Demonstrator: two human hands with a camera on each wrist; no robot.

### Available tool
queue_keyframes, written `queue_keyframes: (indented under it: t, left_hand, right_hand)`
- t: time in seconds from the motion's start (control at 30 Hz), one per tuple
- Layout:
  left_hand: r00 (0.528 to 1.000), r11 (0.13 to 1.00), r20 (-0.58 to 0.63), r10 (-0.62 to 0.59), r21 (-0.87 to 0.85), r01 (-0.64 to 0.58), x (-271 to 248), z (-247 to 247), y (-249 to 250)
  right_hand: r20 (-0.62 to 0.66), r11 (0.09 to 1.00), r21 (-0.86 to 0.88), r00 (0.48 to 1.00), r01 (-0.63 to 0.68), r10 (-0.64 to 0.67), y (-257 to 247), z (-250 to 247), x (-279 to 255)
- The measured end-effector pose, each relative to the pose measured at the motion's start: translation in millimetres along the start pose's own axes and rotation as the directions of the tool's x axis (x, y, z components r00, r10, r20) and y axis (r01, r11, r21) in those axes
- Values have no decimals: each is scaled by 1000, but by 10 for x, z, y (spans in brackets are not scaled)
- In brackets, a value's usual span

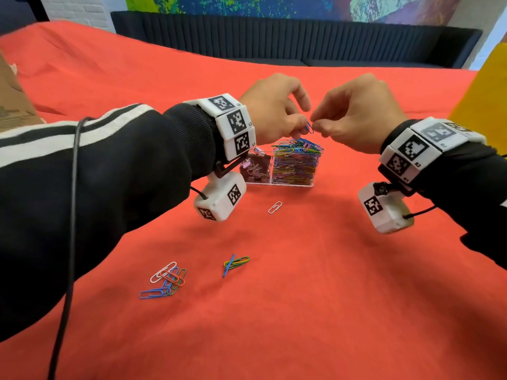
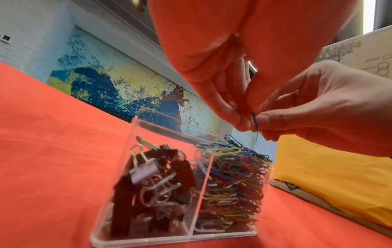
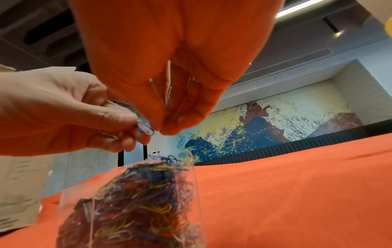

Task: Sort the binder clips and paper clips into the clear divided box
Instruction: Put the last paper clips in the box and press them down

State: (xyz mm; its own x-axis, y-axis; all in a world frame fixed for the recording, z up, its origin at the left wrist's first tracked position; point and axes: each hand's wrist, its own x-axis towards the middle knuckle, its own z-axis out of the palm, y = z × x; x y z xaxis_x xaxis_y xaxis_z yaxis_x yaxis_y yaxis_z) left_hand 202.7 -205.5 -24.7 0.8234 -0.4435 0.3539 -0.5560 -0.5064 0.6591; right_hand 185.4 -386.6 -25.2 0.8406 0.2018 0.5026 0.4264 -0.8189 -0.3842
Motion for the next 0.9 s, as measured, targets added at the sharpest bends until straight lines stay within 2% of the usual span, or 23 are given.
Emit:
queue_keyframes:
  t: [0.13, 0.23, 0.3, 0.4, 0.47, 0.53, 0.7, 0.83, 0.9]
  left_hand:
    - [1000, 1000, -17, -15, -19, 14, -21, -36, -17]
    - [1000, 1000, -18, -26, 4, 26, -24, -36, 6]
    - [999, 988, -36, -16, 153, 21, -19, -69, 35]
    - [998, 922, -51, 42, 387, -19, -85, -202, 84]
    - [999, 882, 22, 49, 468, -54, -178, -271, 111]
    - [989, 842, 144, 24, 530, -98, -299, -272, 116]
    - [923, 732, 380, -50, 643, -225, -529, 6, 54]
    - [862, 681, 490, -129, 676, -281, -624, 155, 7]
    - [857, 674, 496, -139, 681, -286, -660, 175, -33]
  right_hand:
    - [66, 997, 77, 998, 3, -8, -37, 30, -35]
    - [38, 996, 83, 999, -10, 7, -11, 48, 7]
    - [39, 999, 31, 999, -33, 32, 27, 37, 40]
    - [103, 992, -125, 994, -31, 44, 40, 57, 49]
    - [120, 984, -176, 992, -26, 47, 35, 81, 35]
    - [115, 984, -176, 992, -30, 51, 16, 85, 14]
    - [42, 990, -138, 999, 34, -28, -128, -34, -57]
    - [178, 984, -106, 977, 141, -120, -296, -52, -225]
    - [286, 977, -104, 946, 186, -150, -369, 5, -337]
